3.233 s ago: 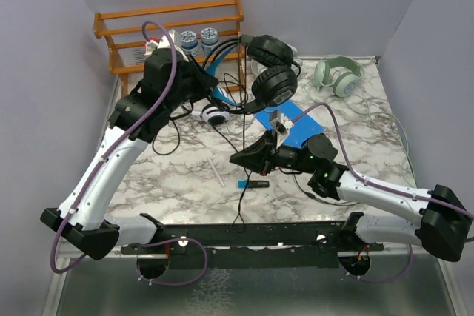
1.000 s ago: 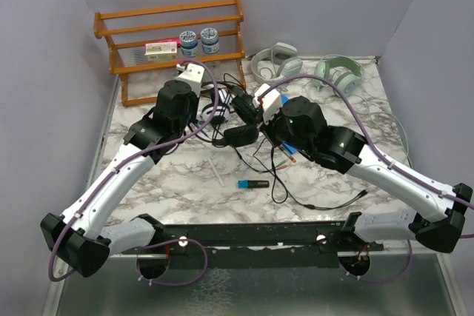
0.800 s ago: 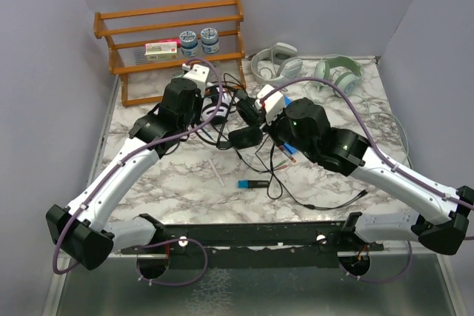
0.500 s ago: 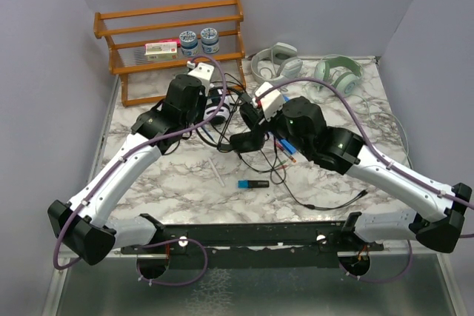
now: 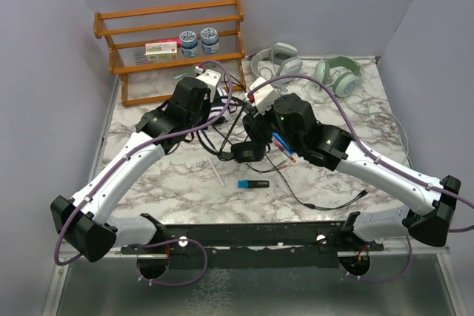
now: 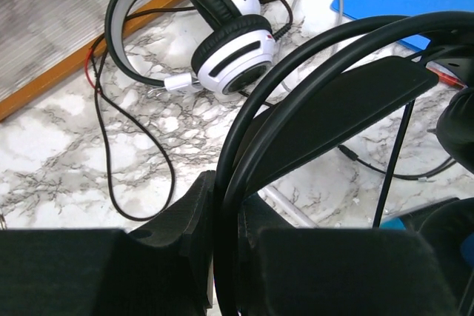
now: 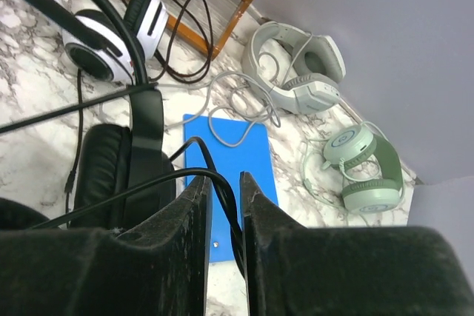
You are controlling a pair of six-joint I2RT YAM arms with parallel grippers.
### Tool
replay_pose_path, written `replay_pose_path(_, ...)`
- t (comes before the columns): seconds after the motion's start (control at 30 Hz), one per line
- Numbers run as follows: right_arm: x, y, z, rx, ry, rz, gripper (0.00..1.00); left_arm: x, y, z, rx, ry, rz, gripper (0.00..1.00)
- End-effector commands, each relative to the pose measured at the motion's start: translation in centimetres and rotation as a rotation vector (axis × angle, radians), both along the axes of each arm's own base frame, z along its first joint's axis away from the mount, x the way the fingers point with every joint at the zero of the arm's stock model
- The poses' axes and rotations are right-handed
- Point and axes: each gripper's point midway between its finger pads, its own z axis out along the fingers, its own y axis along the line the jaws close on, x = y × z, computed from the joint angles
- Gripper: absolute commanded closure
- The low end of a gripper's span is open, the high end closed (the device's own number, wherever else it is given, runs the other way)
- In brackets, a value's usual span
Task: Wrap the headphones
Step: Wrap the headphones cable around the headphones.
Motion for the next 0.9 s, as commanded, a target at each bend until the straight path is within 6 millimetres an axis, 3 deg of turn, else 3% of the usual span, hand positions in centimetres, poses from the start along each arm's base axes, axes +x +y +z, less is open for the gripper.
replay_pose_path(0.0, 1.3, -0.3, 1.0, 0.067, -0.054, -0.079, 0.75, -1.2, -2.1, 1.9, -0.094, -0.002, -0.104, 1.00)
replay_pose_path(0.27, 2.9, -1.1, -1.1, 0.050, -0.018, -0.182, 0.70, -4.2, -4.1, 2.1, -0.195, 0.062, -0.246, 1.00)
replay_pose_path(0.4, 2.8, -0.9, -1.3, 0.102, 0.012, -0.145, 0.56, -5.6, -4.8, 2.2, -0.245, 0.108, -0.285, 1.00)
replay_pose_path(0.47, 3.2, -1.7, -1.6, 0.117, 0.045, -0.150, 0.47, -6.0, -4.8, 2.1, -0.252, 0.151, -0.273, 1.00)
replay_pose_path(0.6, 4.2, -3.5, -1.9, 0.159, 0.098, -0.176, 0.38, -6.9, -4.8, 2.7, -0.271, 0.216, -0.256, 1.00)
replay_pose_path(0.87, 6.2, -5.9, -3.5, 0.363, 0.221, -0.147, 0.29, -9.0, -6.4, 3.9, -0.363, 0.348, -0.292, 1.00)
